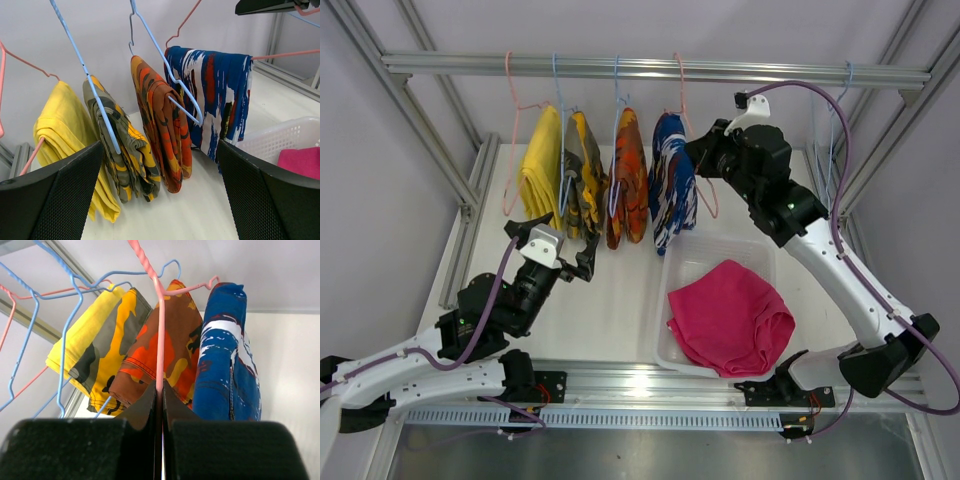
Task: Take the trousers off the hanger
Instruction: Pick up the hanger from the clothesline.
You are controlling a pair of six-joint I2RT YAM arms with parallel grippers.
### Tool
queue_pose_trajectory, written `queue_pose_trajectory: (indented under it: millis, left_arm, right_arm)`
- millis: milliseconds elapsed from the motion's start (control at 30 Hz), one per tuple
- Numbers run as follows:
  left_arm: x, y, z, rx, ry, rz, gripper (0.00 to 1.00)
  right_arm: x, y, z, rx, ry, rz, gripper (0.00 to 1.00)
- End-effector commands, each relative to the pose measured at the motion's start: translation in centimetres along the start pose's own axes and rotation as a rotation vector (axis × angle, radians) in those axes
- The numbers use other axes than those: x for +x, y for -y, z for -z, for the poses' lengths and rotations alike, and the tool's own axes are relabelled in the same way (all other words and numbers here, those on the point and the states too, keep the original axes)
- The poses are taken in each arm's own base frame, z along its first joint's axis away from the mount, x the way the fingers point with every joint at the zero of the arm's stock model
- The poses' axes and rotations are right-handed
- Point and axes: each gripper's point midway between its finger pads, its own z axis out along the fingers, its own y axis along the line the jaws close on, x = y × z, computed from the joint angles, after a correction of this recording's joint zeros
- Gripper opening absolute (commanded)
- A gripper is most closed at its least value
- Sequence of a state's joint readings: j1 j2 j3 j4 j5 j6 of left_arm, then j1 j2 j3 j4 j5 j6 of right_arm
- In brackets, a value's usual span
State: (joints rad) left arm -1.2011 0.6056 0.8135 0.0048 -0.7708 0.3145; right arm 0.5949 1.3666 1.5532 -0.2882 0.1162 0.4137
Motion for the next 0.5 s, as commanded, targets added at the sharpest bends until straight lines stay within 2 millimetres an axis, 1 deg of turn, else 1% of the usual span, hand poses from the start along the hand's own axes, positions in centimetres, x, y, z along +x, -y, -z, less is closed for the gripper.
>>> queue_pose_trajectory:
  millis: [0, 100, 133, 200, 233, 300, 333, 467]
  left_arm:
    - [-1.0, -0.3, 0.0, 0.002, 0.026, 0.027, 0.99]
    - [-1.0, -0.2, 0.0, 0.005, 0.027, 0.034, 0.99]
    - [-1.0, -0.2, 0.0, 0.005, 0.027, 0.037, 1.00]
    - [-0.9, 0.0, -0.1, 0.008, 0.025, 0.035, 0.99]
    - [-0.8, 0.0, 0.0, 0.008, 0.023, 0.033, 0.99]
    - [-0.9, -0.1, 0.0, 0.006, 0.026, 0.037, 0.99]
    - [-1.0, -0.1, 0.0, 0.008, 0.030, 0.039, 0.99]
    - [-0.9, -0.2, 0.0, 0.004, 0.028, 0.038, 1.00]
  right_arm:
    - [-11.7, -5.0, 5.0, -0.138, 0.342, -0.022, 0.00]
    - [-12.1, -5.5, 4.9, -0.148, 0.346, -0.024, 0.00]
    - [-12.7, -5.9, 5.2, -0.157, 0.358, -0.027, 0.00]
    - [-13.0, -6.1, 5.3, -0.156, 0.357, -0.019, 0.00]
    - [-13.8, -6.4, 5.8, -0.163, 0.373, -0.017, 0.00]
    - [-14.1, -6.4, 6.0, -0.156, 0.373, -0.007, 0.00]
    - [-14.8, -6.7, 6.3, -0.159, 0.386, -0.006, 0.00]
    - [-16.0, -6.9, 7.4, -0.157, 0.405, -0.003, 0.00]
